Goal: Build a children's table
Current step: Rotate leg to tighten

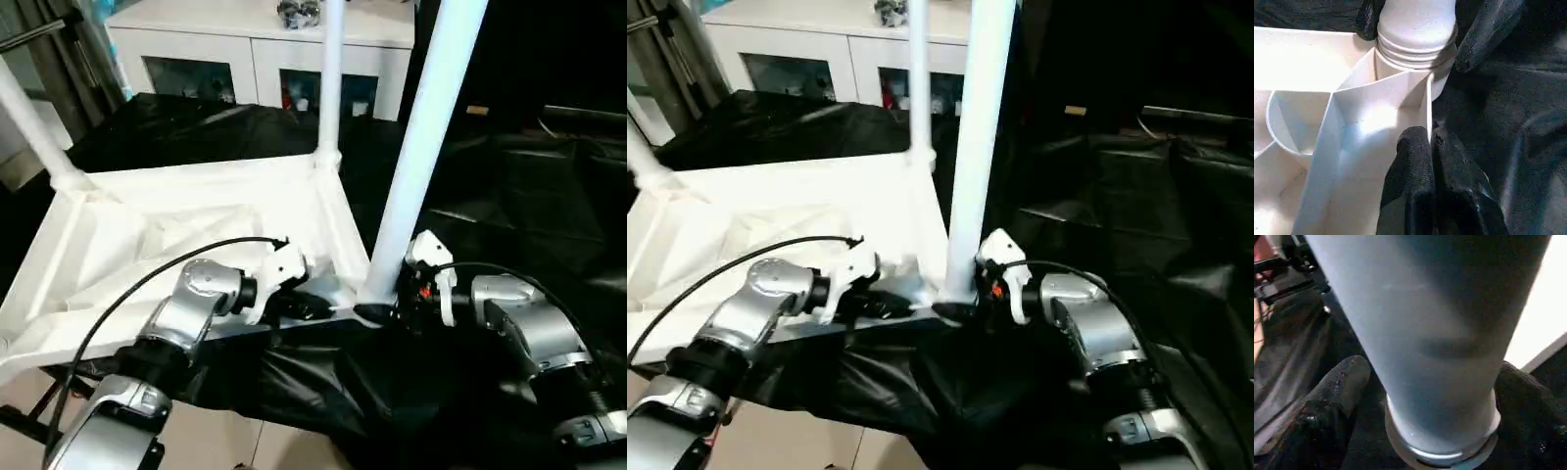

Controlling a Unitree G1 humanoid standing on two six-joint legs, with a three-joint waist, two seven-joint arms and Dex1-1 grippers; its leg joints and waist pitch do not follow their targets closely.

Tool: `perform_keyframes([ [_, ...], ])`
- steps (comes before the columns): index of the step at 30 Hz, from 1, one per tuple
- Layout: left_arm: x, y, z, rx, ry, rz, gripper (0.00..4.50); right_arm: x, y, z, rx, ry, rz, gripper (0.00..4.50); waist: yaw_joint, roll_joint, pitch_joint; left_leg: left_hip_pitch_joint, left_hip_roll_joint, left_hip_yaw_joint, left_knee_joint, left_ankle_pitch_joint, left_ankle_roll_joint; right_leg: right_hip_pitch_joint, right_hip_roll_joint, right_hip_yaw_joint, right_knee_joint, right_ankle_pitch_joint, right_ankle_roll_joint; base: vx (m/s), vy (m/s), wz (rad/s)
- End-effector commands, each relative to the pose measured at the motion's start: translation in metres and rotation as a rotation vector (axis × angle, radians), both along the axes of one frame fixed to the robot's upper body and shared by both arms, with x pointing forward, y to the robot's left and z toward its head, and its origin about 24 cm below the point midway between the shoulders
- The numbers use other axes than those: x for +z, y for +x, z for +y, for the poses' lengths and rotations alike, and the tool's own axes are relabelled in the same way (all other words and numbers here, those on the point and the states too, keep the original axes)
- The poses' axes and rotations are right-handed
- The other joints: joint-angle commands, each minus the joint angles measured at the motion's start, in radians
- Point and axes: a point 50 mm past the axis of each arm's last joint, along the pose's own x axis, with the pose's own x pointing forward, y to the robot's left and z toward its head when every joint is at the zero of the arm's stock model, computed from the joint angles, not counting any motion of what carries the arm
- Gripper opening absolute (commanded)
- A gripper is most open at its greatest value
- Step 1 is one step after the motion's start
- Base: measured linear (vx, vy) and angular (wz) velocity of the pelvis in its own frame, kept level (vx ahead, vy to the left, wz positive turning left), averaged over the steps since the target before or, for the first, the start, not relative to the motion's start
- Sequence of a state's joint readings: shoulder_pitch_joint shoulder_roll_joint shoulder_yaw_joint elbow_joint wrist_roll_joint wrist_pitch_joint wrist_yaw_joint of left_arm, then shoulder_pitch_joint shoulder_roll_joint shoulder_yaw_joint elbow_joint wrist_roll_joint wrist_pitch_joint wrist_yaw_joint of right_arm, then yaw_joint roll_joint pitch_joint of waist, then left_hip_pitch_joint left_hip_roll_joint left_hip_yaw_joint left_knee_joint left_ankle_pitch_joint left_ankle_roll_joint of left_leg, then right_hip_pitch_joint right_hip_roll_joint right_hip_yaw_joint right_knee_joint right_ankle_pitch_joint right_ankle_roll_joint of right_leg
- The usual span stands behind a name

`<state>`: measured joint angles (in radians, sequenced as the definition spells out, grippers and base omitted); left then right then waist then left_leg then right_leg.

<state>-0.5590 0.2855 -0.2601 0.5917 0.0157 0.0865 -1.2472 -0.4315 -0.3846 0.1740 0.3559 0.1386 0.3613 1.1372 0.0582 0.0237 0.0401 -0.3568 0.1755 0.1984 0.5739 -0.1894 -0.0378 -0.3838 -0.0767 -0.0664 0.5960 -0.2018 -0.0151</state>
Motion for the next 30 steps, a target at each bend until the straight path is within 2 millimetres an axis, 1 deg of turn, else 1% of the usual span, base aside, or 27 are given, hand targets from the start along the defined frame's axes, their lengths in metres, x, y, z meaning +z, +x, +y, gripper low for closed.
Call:
perform_keyframes([
  [1, 0.003, -0.003, -0.014, -0.058, -0.025, -0.017, 0.0, -0.006, -0.012, 0.025, 0.154, 0.033, 0.054, 3.68, 0.001, -0.011, -0.048, 0.008, 0.066, -0.025, -0.062, -0.194, 0.055, 0.038, -0.079, 0.052, -0.074, -0.214, -0.231, 0.0, 0.0, 0.0],
  [2, 0.004, -0.006, -0.012, -0.085, -0.033, 0.002, 0.0, -0.005, -0.015, 0.025, 0.173, 0.036, 0.068, 3.54, 0.002, -0.013, -0.05, 0.008, 0.066, -0.026, -0.061, -0.183, 0.055, 0.04, -0.079, 0.052, -0.071, -0.194, -0.233, 0.0, 0.0, 0.0],
  [3, 0.005, -0.007, -0.011, -0.096, -0.036, 0.01, 0.0, -0.005, -0.016, 0.025, 0.18, 0.039, 0.074, 3.4, 0.003, -0.012, -0.051, 0.007, 0.067, -0.026, -0.061, -0.176, 0.058, 0.04, -0.079, 0.052, -0.068, -0.179, -0.237, 0.0, 0.0, 0.0],
  [4, 0.006, -0.007, -0.011, -0.104, -0.04, 0.015, 0.0, -0.005, -0.017, 0.025, 0.184, 0.041, 0.077, 3.4, 0.003, -0.011, -0.052, 0.006, 0.067, -0.025, -0.06, -0.161, 0.064, 0.04, -0.078, 0.052, -0.065, -0.148, -0.241, 0.0, 0.0, 0.0],
  [6, 0.006, -0.008, -0.011, -0.107, -0.041, 0.017, 0.0, -0.005, -0.017, 0.025, 0.187, 0.042, 0.078, 3.25, 0.002, -0.012, -0.054, 0.006, 0.067, -0.024, -0.058, -0.144, 0.073, 0.041, -0.078, 0.051, -0.061, -0.111, -0.252, 0.0, 0.0, 0.0],
  [7, 0.006, -0.009, -0.011, -0.12, -0.048, 0.028, 0.0, -0.005, -0.019, 0.026, 0.196, 0.044, 0.083, 3.21, 0.004, -0.011, -0.053, 0.005, 0.066, -0.024, -0.057, -0.139, 0.076, 0.041, -0.078, 0.051, -0.062, -0.11, -0.255, 0.0, 0.0, 0.0],
  [8, 0.007, -0.01, -0.011, -0.126, -0.053, 0.033, 0.0, -0.006, -0.02, 0.026, 0.197, 0.044, 0.084, 3.04, 0.005, -0.012, -0.053, 0.005, 0.066, -0.023, -0.057, -0.141, 0.076, 0.041, -0.079, 0.051, -0.062, -0.116, -0.254, 0.0, 0.0, 0.0],
  [9, 0.007, -0.01, -0.011, -0.129, -0.057, 0.036, 0.0, -0.006, -0.02, 0.026, 0.198, 0.045, 0.085, 3.04, 0.004, -0.012, -0.052, 0.005, 0.066, -0.024, -0.057, -0.144, 0.076, 0.04, -0.079, 0.05, -0.063, -0.121, -0.254, 0.0, 0.0, 0.0],
  [10, 0.007, -0.01, -0.012, -0.13, -0.059, 0.036, 0.0, -0.006, -0.02, 0.027, 0.199, 0.047, 0.087, 2.88, 0.004, -0.011, -0.051, 0.005, 0.065, -0.023, -0.057, -0.152, 0.073, 0.04, -0.079, 0.051, -0.065, -0.136, -0.252, 0.0, 0.0, 0.0],
  [12, 0.007, -0.01, -0.012, -0.131, -0.062, 0.037, 0.0, -0.006, -0.021, 0.027, 0.201, 0.05, 0.09, 2.81, 0.005, -0.012, -0.051, 0.006, 0.066, -0.024, -0.058, -0.159, 0.067, 0.04, -0.079, 0.051, -0.066, -0.157, -0.246, 0.0, 0.0, 0.0],
  [16, 0.007, -0.01, -0.015, -0.113, -0.081, 0.037, 0.0, -0.009, -0.02, 0.031, 0.155, 0.055, 0.08, 2.7, 0.004, -0.012, -0.052, 0.005, 0.065, -0.024, -0.057, -0.15, 0.066, 0.041, -0.078, 0.051, -0.065, -0.143, -0.245, 0.0, 0.0, 0.0],
  [18, 0.007, -0.007, -0.018, -0.079, -0.08, 0.029, 0.0, -0.012, -0.016, 0.033, 0.087, 0.058, 0.062, 2.69, 0.002, -0.013, -0.05, 0.005, 0.064, -0.024, -0.058, -0.16, 0.06, 0.04, -0.079, 0.051, -0.068, -0.168, -0.241, 0.0, 0.0, 0.0],
  [19, 0.006, -0.004, -0.019, -0.047, -0.074, 0.02, 0.0, -0.014, -0.011, 0.034, 0.033, 0.056, 0.047, 2.68, 0.0, -0.015, -0.049, 0.007, 0.064, -0.025, -0.06, -0.174, 0.053, 0.037, -0.08, 0.052, -0.071, -0.198, -0.235, 0.0, 0.0, 0.0],
  [20, 0.005, 0.001, -0.022, 0.0, -0.072, 0.003, 0.0, -0.018, -0.004, 0.036, -0.054, 0.045, 0.032, 2.67, -0.003, -0.014, -0.047, 0.006, 0.063, -0.027, -0.062, -0.197, 0.041, 0.037, -0.083, 0.051, -0.075, -0.241, -0.228, 0.0, 0.0, 0.0],
  [21, 0.005, 0.001, -0.022, 0.0, -0.072, 0.003, 0.0, -0.018, -0.004, 0.036, -0.054, 0.045, 0.032, 2.67, -0.007, -0.014, -0.044, 0.007, 0.062, -0.027, -0.063, -0.21, 0.034, 0.034, -0.081, 0.052, -0.078, -0.267, -0.223, 0.0, 0.0, 0.0],
  [22, 0.004, 0.005, -0.026, 0.049, -0.07, -0.013, 0.0, -0.023, 0.001, 0.038, -0.134, 0.032, 0.026, 2.67, -0.013, -0.016, -0.042, 0.011, 0.059, -0.03, -0.065, -0.244, 0.02, 0.034, -0.081, 0.051, -0.084, -0.331, -0.207, 0.0, 0.0, 0.0],
  [23, 0.004, 0.01, -0.031, 0.101, -0.069, -0.027, 0.0, -0.027, 0.005, 0.041, -0.203, 0.023, 0.03, 2.67, -0.02, -0.013, -0.041, 0.014, 0.059, -0.032, -0.066, -0.266, 0.004, 0.028, -0.082, 0.052, -0.089, -0.371, -0.197, 0.0, 0.0, 0.0],
  [24, 0.004, 0.011, -0.033, 0.116, -0.069, -0.029, 0.0, -0.028, 0.006, 0.043, -0.223, 0.021, 0.033, 2.67, -0.02, -0.013, -0.041, 0.014, 0.059, -0.032, -0.066, -0.266, 0.004, 0.028, -0.082, 0.052, -0.089, -0.371, -0.197, 0.0, 0.0, 0.0],
  [25, 0.004, 0.015, -0.04, 0.162, -0.058, -0.038, 0.0, -0.033, 0.01, 0.048, -0.298, 0.01, 0.046, 2.67, -0.024, -0.016, -0.042, 0.014, 0.059, -0.036, -0.068, -0.275, -0.004, 0.03, -0.082, 0.052, -0.091, -0.395, -0.18, 0.0, 0.0, 0.0],
  [26, 0.004, 0.016, -0.042, 0.176, -0.053, -0.042, 0.0, -0.034, 0.01, 0.049, -0.318, 0.006, 0.051, 2.67, -0.029, -0.014, -0.042, 0.014, 0.06, -0.037, -0.07, -0.279, -0.006, 0.029, -0.081, 0.053, -0.09, -0.378, -0.184, 0.0, 0.0, 0.0],
  [27, 0.004, 0.017, -0.043, 0.184, -0.053, -0.043, 0.0, -0.035, 0.011, 0.05, -0.323, 0.005, 0.05, 2.67, -0.03, -0.015, -0.043, 0.013, 0.06, -0.036, -0.07, -0.279, -0.003, 0.03, -0.08, 0.053, -0.09, -0.368, -0.184, 0.0, 0.0, 0.0],
  [28, 0.004, 0.02, -0.047, 0.228, -0.052, -0.045, 0.0, -0.036, 0.012, 0.054, -0.351, -0.003, 0.048, 2.67, -0.029, -0.015, -0.043, 0.013, 0.06, -0.036, -0.07, -0.276, 0.0, 0.031, -0.081, 0.054, -0.09, -0.356, -0.184, 0.0, 0.0, 0.0],
  [29, 0.005, 0.024, -0.053, 0.287, -0.051, -0.049, 0.0, -0.038, 0.014, 0.059, -0.392, -0.018, 0.037, 2.67, -0.029, -0.015, -0.041, 0.017, 0.058, -0.032, -0.068, -0.283, 0.002, 0.026, -0.079, 0.056, -0.092, -0.35, -0.187, 0.0, 0.0, 0.0],
  [30, 0.005, 0.026, -0.056, 0.315, -0.052, -0.052, 0.0, -0.039, 0.016, 0.062, -0.421, -0.028, 0.03, 2.67, -0.03, -0.015, -0.042, 0.016, 0.057, -0.032, -0.068, -0.28, 0.001, 0.027, -0.08, 0.056, -0.091, -0.351, -0.188, 0.0, 0.0, 0.0],
])
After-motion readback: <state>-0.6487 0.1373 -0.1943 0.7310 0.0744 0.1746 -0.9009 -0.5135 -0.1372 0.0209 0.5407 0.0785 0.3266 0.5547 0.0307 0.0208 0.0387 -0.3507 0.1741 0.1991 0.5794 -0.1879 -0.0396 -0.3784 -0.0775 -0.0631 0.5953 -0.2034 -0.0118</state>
